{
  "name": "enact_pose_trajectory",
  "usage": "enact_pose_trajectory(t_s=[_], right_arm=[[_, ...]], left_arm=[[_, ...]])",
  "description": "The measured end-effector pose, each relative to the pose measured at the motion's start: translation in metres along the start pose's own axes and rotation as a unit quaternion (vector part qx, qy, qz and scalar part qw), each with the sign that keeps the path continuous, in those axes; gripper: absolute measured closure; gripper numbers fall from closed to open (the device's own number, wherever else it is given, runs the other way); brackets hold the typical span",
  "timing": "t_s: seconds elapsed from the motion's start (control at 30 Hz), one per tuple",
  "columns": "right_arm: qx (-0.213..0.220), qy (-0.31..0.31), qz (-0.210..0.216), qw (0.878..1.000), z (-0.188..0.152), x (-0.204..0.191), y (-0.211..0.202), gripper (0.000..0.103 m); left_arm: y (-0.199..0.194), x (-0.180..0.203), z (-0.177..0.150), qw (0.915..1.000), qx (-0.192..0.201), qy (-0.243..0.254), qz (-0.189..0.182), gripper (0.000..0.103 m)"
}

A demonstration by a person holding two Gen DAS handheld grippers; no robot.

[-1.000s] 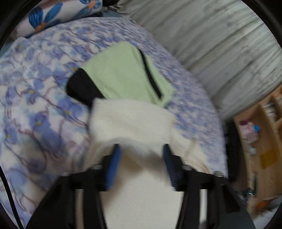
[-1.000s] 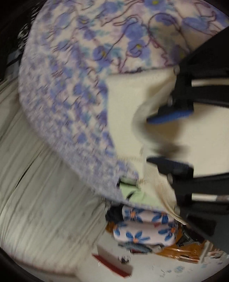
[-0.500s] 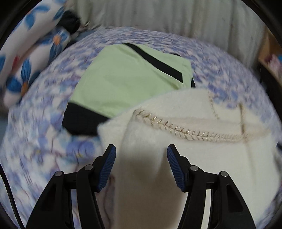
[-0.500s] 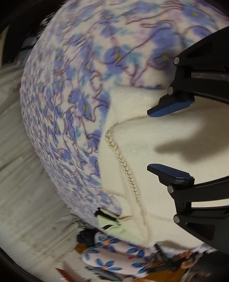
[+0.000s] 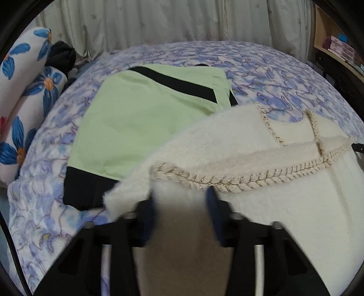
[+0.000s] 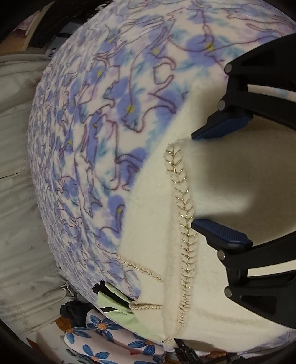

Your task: Fold large clothes

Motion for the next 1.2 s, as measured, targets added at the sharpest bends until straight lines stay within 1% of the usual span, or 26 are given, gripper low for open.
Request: enact_pose_trajectory(t_s=[0.03, 0.07, 0.1, 0.13, 0.17, 0.27, 0.3, 0.4, 0.5, 0.63, 0.73, 0.83, 0.93, 0.97, 1.0, 1.07, 1.1, 1.13, 1.17, 1.2], right_arm=[[0.005, -0.008, -0.007, 1.0, -0.001, -0.003, -0.002, 0.052], [0.007, -0.015, -0.015, 1.0, -0.002, -0.006, -0.005, 0.077], [0.012, -0.019, -0.023, 0.999, -0.004, -0.008, -0.009, 0.089], [0.024, -0.018, -0.027, 0.999, -0.006, -0.009, -0.016, 0.093], [0.035, -0.015, -0.029, 0.999, -0.008, -0.009, -0.023, 0.094], [0.076, 0.01, -0.025, 0.997, -0.009, -0.006, -0.051, 0.095], [0.097, 0.027, -0.02, 0.995, -0.009, -0.002, -0.065, 0.095], [0.135, 0.06, -0.014, 0.989, -0.005, 0.004, -0.092, 0.096], [0.151, 0.075, -0.024, 0.985, 0.004, 0.007, -0.1, 0.096], [0.147, 0.096, -0.027, 0.984, 0.022, 0.011, -0.088, 0.096], [0.138, 0.103, -0.04, 0.984, 0.037, 0.014, -0.068, 0.096], [0.106, 0.11, -0.06, 0.986, 0.044, 0.019, -0.033, 0.096], [0.045, 0.122, -0.079, 0.988, 0.034, 0.03, 0.013, 0.095], [0.033, 0.128, -0.079, 0.988, 0.029, 0.033, 0.022, 0.095], [0.033, 0.136, -0.077, 0.987, 0.025, 0.036, 0.026, 0.094], [0.035, 0.143, -0.068, 0.987, 0.025, 0.04, 0.024, 0.092], [0.029, 0.149, -0.062, 0.987, 0.026, 0.042, 0.023, 0.091], [0.025, 0.151, -0.057, 0.987, 0.026, 0.043, 0.021, 0.086], [0.021, 0.152, -0.06, 0.986, 0.028, 0.044, 0.018, 0.081], [0.019, 0.151, -0.066, 0.986, 0.029, 0.044, 0.015, 0.078]], left_arm=[[-0.002, 0.002, 0.0, 0.9999, 0.003, 0.004, 0.012, 0.092], [-0.005, 0.003, -0.001, 0.9998, 0.007, 0.005, 0.018, 0.094], [-0.009, 0.004, -0.001, 0.9997, 0.014, 0.003, 0.022, 0.095], [-0.014, 0.005, -0.002, 0.9994, 0.02, 0.002, 0.028, 0.096], [-0.019, 0.006, -0.001, 0.9992, 0.026, 0.001, 0.031, 0.096], [-0.042, 0.003, 0.004, 0.9979, 0.052, -0.022, 0.031, 0.097], [-0.048, 0.001, 0.006, 0.9975, 0.057, -0.031, 0.028, 0.097], [-0.071, -0.007, 0.018, 0.9942, 0.082, -0.065, 0.023, 0.097], [-0.079, -0.011, 0.03, 0.9917, 0.093, -0.087, 0.019, 0.097], [-0.066, -0.013, 0.047, 0.9893, 0.092, -0.112, 0.02, 0.097], [-0.039, -0.017, 0.059, 0.987, 0.079, -0.138, 0.025, 0.097], [-0.007, -0.019, 0.061, 0.9867, 0.054, -0.15, 0.032, 0.097], [0.031, -0.02, 0.05, 0.9867, 0.015, -0.157, 0.039, 0.096], [0.04, -0.019, 0.045, 0.9867, 0.012, -0.156, 0.043, 0.095], [0.044, -0.018, 0.042, 0.9868, 0.015, -0.156, 0.042, 0.095], [0.047, -0.018, 0.04, 0.9867, 0.018, -0.156, 0.041, 0.089], [0.046, -0.019, 0.04, 0.9867, 0.017, -0.157, 0.039, 0.089], [0.045, -0.02, 0.041, 0.9863, 0.015, -0.159, 0.039, 0.079], [0.042, -0.022, 0.041, 0.9853, 0.013, -0.164, 0.047, 0.066], [0.039, -0.024, 0.042, 0.9845, 0.012, -0.166, 0.054, 0.06]])
Point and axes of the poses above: each gripper's, at about its wrist camera, not at the fingertips, and y roughly the way its jaws point, x to its right, z to its top, the point moved 2 cm from there along y, roughly the way its jaws point, and after that the axes turned 1 degree about -x, right-handed, at the moved point
